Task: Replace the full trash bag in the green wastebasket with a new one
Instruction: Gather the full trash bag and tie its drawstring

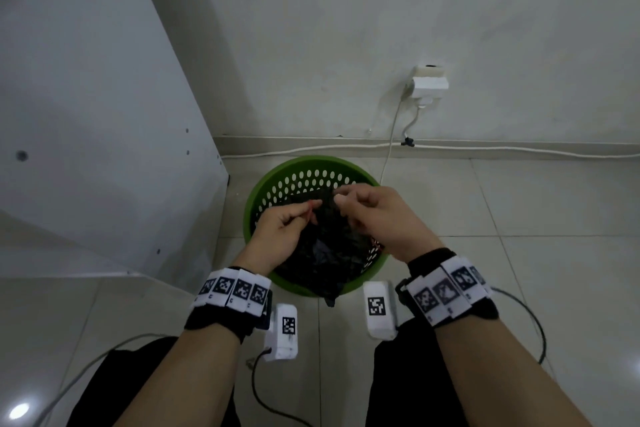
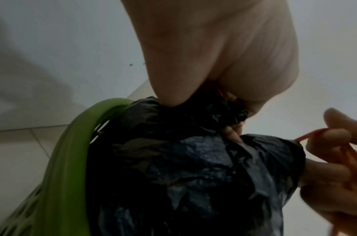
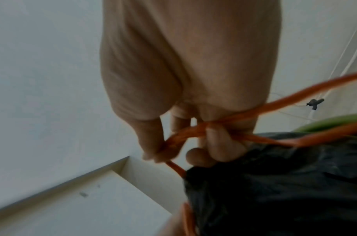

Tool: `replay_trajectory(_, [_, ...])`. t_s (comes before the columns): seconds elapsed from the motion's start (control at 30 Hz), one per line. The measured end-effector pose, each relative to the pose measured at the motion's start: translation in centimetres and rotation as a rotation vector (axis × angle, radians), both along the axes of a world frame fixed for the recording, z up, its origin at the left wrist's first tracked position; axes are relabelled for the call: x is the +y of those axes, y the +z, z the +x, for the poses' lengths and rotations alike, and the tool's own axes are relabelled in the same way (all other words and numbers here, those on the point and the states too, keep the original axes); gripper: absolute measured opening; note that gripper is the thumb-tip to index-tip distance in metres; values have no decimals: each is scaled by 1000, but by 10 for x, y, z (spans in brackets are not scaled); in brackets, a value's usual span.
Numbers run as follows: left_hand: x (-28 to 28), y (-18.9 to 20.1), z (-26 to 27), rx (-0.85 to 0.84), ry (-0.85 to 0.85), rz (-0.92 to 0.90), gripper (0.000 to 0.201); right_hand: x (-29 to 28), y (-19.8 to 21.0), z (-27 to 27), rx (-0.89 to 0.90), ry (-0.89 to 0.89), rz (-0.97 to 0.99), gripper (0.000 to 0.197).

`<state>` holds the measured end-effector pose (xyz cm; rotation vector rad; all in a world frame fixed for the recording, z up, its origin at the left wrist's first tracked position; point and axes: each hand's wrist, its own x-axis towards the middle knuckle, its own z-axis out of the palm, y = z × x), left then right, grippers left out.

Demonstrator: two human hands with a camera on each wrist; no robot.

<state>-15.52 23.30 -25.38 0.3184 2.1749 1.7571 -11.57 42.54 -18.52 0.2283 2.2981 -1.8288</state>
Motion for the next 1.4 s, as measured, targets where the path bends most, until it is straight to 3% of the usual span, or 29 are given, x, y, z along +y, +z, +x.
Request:
replay_trajectory(0.07, [-2,3,-2,-2,-1,34,25,-3,-8,2,68,27,-79,30])
replay_trajectory(0.13, [-3,7,-4,-59,-2,80,27,-7,-11,4,5,40,-269,24])
replay_trajectory(0.2, [-4,10,-4,-119,28,111,28,-6,-12,5,-99,30,-498,31])
replay_trajectory(0.27, [-3,13,-3,-176,74,96,25,-3,-14,4,-132,18,-584,30])
replay_trajectory(0.33, [-4,18,-1,-268,93,106,33,-3,-19,4,-104,3,-507,30])
replay_trajectory(0.4, [-4,19,0,-294,109,139,43,-9,-22,3,-45,-62,-309,25])
replay_trajectory(0.47, [-2,17,1,-266,161,160,37,-17,-22,1,6,-174,-206,19])
replay_trajectory(0.57, [1,12,2,-176,206,153,26,-26,-21,-1,-11,-244,-201,23])
replay_trajectory(0.67, [1,8,0,-151,261,151,11,-30,-23,-1,-47,-233,-92,7])
replay_trajectory(0.8, [-2,-1,-4,-191,366,232,14,-31,-25,0,12,-165,43,9])
replay_trajectory(0.87, [-1,-1,-5,-180,325,226,14,-31,-28,0,73,-70,86,8])
replay_trajectory(0.97, [5,4,0,9,167,64,17,-39,-35,-1,51,39,52,14])
replay_trajectory(1.07, [8,2,6,118,-13,-166,14,-44,-39,-4,-29,-140,-115,13])
replay_trajectory(1.23, [8,3,11,63,-79,-148,27,-53,-42,-4,-133,-457,-372,11])
replay_trajectory(1.33, [3,9,18,139,-86,-214,28,-58,-41,-5,-95,-619,-252,9])
replay_trajectory(1.4, [-4,12,20,232,-116,-196,32,-53,-37,-5,-40,-569,30,9])
